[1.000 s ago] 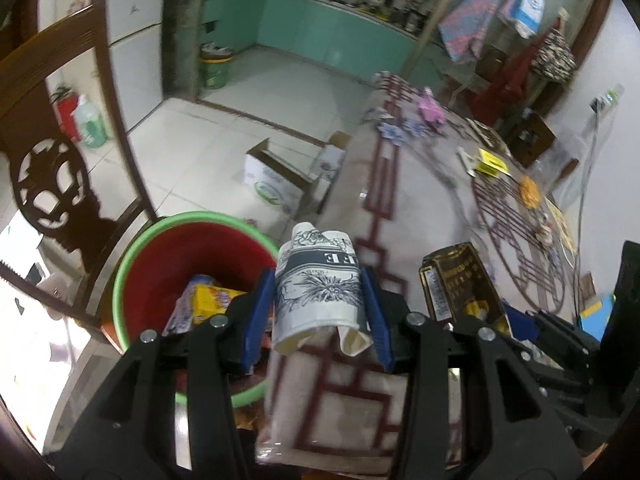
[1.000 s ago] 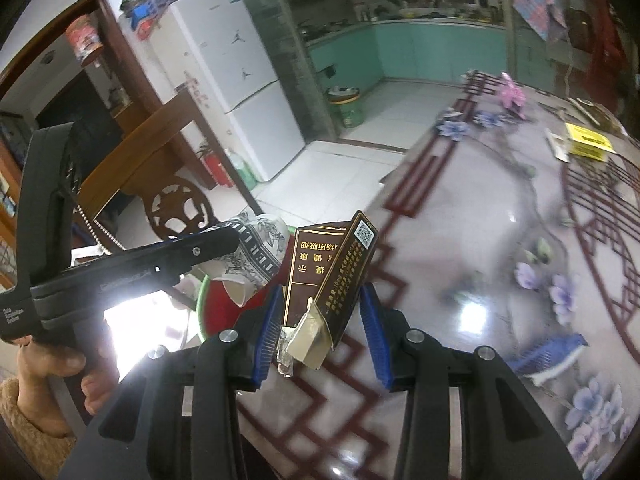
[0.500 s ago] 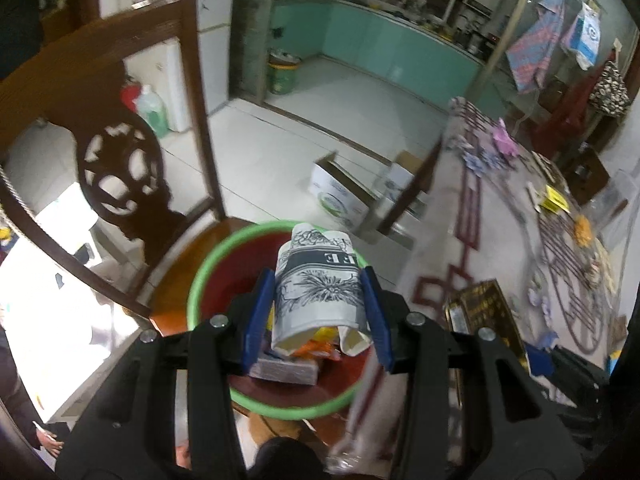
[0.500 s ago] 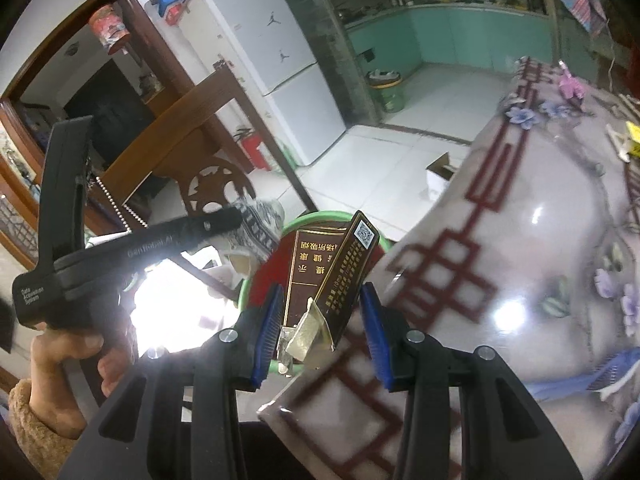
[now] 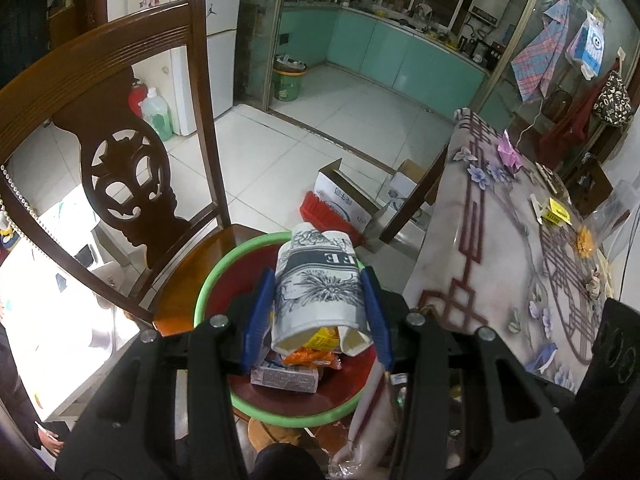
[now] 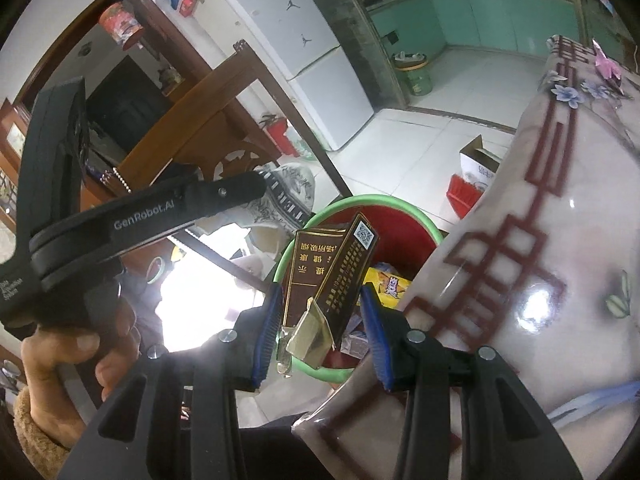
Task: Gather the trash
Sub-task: 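Open both tools to drop the pack and cup into the bucket, then move the right tool toward the crumpled paper on the table while the left tool returns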
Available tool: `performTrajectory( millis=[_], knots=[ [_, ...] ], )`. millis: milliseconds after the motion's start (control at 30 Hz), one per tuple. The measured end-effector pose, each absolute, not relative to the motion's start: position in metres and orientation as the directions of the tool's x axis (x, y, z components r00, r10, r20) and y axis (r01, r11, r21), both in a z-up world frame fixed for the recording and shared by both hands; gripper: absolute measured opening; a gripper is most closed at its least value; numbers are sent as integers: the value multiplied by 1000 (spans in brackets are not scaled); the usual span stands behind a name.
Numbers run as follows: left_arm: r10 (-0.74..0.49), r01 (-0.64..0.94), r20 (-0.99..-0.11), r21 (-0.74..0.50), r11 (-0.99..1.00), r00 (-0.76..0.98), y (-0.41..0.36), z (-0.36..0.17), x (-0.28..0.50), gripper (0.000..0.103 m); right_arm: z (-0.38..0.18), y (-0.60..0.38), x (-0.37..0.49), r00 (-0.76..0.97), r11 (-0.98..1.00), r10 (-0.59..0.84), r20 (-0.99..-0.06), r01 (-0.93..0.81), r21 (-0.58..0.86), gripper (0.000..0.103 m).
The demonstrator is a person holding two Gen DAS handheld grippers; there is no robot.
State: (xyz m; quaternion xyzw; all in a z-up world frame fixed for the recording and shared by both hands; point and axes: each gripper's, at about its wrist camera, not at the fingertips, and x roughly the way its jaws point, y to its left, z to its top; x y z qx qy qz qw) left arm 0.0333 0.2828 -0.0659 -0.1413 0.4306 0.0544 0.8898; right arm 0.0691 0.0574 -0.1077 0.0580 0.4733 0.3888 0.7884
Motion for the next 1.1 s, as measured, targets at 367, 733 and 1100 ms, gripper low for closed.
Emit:
performTrajectory(
  millis=[367,733,1100],
  knots=[
    [-10,-236,-782,-200,951,623,282,-65,36,61,-107,47,69,289,703,676,-678,-529,475,66],
    [-85,-116,-791,-193,974,605,231,-67,46,71,-80,-62,65,472,814,570,-672,-436,384,66],
    [-230,58,-765,-245,968,602,140,-51,62,73,-46,-311,92,691,982,158,-705,-35,186,70]
  ],
)
